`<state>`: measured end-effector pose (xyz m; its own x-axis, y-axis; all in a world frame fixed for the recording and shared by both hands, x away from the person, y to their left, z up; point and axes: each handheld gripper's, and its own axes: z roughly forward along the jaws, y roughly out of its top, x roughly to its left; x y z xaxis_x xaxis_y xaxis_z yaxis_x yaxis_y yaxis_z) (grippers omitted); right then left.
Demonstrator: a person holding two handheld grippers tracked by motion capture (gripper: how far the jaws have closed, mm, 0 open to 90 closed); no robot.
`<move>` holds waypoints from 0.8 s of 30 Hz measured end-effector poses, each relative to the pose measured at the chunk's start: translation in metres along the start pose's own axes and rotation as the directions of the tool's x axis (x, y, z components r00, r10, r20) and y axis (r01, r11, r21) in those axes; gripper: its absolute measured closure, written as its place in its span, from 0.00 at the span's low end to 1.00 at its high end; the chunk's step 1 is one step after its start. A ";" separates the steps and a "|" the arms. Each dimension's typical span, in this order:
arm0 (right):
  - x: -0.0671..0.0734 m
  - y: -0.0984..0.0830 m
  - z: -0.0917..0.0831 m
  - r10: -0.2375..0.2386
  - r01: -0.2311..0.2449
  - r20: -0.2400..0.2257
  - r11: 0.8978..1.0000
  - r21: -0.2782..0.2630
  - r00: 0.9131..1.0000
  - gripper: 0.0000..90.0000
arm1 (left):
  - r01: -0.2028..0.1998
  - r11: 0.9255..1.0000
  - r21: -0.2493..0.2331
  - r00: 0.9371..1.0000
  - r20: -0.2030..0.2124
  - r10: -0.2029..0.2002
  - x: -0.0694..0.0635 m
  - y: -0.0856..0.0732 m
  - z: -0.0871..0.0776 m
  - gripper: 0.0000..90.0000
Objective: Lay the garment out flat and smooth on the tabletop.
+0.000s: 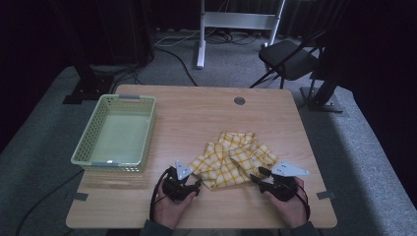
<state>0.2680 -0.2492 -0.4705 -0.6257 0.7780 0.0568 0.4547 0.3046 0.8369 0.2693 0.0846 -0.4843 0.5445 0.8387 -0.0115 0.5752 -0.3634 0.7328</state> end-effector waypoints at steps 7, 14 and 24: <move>0.000 0.000 0.000 -0.002 0.002 0.011 1.000 -0.002 1.000 0.71 | -0.005 1.000 0.002 1.000 -0.002 0.005 -0.001 0.000 0.000 0.38; 0.001 -0.001 0.001 0.000 0.000 0.004 1.000 0.015 1.000 0.86 | -0.017 1.000 0.007 1.000 -0.008 0.017 -0.002 0.001 0.001 0.38; 0.002 0.000 -0.004 -0.001 0.001 0.019 1.000 -0.001 1.000 0.97 | -0.018 1.000 0.008 1.000 -0.010 0.018 -0.002 0.001 0.001 0.38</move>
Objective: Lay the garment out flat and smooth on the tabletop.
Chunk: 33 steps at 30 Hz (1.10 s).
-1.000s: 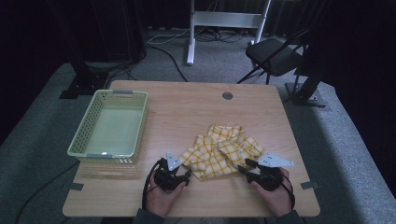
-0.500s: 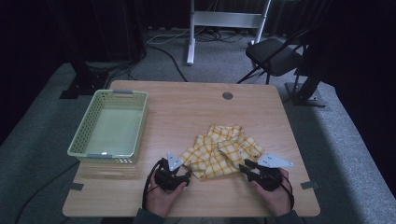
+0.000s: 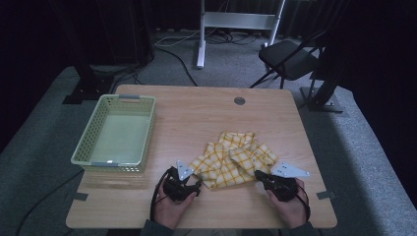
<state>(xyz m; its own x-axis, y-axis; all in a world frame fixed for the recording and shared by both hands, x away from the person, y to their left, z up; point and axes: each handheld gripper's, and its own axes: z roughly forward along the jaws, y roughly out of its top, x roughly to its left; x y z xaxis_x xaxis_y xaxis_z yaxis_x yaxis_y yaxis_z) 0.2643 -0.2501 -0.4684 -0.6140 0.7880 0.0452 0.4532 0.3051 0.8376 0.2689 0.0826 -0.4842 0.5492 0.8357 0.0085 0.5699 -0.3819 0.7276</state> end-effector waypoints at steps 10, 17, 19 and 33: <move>-0.001 0.002 -0.008 -0.001 0.001 0.011 1.000 -0.013 1.000 0.98 | 0.003 1.000 -0.001 1.000 0.002 -0.003 0.000 0.000 0.000 0.38; -0.003 0.002 -0.013 0.009 -0.008 0.010 1.000 -0.020 1.000 0.98 | 0.005 1.000 -0.002 1.000 0.005 -0.005 0.001 0.000 0.000 0.38; -0.003 0.001 -0.014 0.011 -0.010 0.011 1.000 -0.019 1.000 0.98 | 0.006 1.000 -0.002 1.000 0.005 -0.006 0.001 0.000 0.000 0.38; -0.004 0.001 -0.023 0.010 -0.010 0.013 1.000 -0.023 1.000 0.98 | 0.004 1.000 -0.001 1.000 0.004 -0.004 0.000 0.000 0.000 0.38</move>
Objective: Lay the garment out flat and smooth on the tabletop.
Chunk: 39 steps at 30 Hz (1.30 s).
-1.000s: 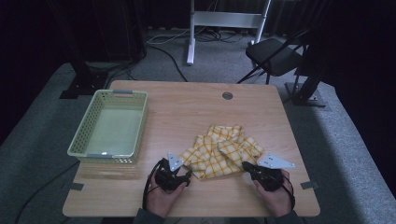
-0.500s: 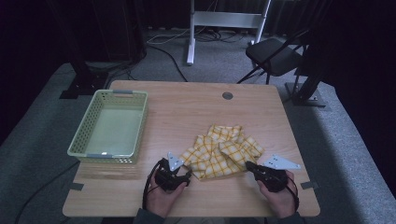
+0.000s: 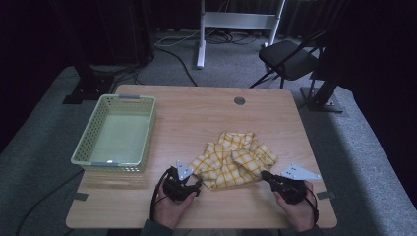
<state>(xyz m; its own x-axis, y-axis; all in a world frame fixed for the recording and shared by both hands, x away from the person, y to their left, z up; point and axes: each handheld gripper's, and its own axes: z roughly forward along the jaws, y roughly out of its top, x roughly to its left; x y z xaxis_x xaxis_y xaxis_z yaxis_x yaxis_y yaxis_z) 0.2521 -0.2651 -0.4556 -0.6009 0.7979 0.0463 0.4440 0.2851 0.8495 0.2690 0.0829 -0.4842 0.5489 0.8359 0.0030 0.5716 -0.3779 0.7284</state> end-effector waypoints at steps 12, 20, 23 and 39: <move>-0.001 -0.003 -0.002 0.002 -0.002 0.000 1.000 0.006 1.000 0.98 | -0.001 1.000 0.000 1.000 -0.001 0.001 0.000 0.000 0.000 0.38; -0.002 -0.004 -0.004 0.007 -0.007 0.003 1.000 0.006 1.000 0.97 | -0.004 1.000 0.002 1.000 -0.003 0.004 0.000 0.000 0.000 0.38; -0.002 -0.004 -0.003 0.005 -0.005 0.003 1.000 0.008 1.000 0.97 | -0.006 1.000 0.002 1.000 -0.004 0.006 0.000 0.000 0.000 0.38; -0.003 -0.006 -0.005 0.009 -0.009 0.007 1.000 0.007 1.000 0.97 | -0.007 1.000 0.001 1.000 -0.009 0.007 -0.001 0.000 0.001 0.38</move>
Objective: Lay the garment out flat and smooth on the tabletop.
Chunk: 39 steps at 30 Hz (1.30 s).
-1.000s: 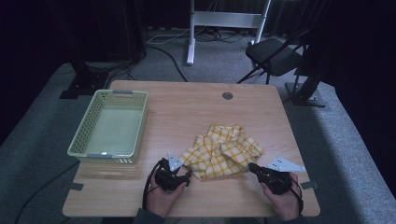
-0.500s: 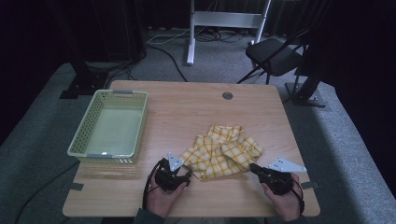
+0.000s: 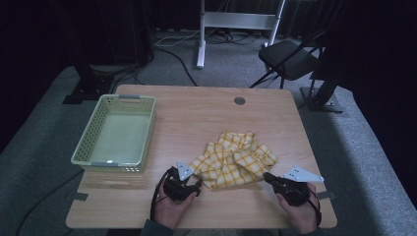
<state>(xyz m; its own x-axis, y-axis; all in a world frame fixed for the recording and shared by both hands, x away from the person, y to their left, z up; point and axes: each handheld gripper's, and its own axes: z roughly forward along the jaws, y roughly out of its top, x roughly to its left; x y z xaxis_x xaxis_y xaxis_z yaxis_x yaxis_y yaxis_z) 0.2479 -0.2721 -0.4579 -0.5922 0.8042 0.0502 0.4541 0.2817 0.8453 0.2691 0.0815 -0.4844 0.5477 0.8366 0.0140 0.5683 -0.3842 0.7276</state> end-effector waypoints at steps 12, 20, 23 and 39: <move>0.000 0.000 -0.001 0.005 -0.005 0.002 1.000 0.000 1.000 0.97 | 0.001 1.000 0.000 1.000 0.000 -0.001 0.000 0.000 0.000 0.38; -0.001 -0.001 -0.001 0.005 -0.005 0.001 1.000 0.001 1.000 0.97 | 0.001 1.000 0.000 1.000 0.000 -0.001 0.000 0.000 0.000 0.38; 0.000 -0.001 -0.002 0.004 -0.004 0.001 1.000 0.001 1.000 0.97 | 0.001 1.000 0.000 1.000 0.000 -0.001 0.000 0.000 0.000 0.38; -0.001 0.011 -0.012 -0.022 0.022 0.011 1.000 -0.009 1.000 0.97 | 0.002 1.000 0.001 1.000 0.002 -0.002 0.000 0.000 0.000 0.38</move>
<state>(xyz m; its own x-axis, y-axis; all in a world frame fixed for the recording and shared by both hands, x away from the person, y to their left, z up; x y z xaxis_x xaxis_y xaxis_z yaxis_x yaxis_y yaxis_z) 0.2456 -0.2758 -0.4425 -0.5944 0.8037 0.0255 0.4350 0.2947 0.8509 0.2692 0.0817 -0.4843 0.5473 0.8368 0.0113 0.5700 -0.3826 0.7271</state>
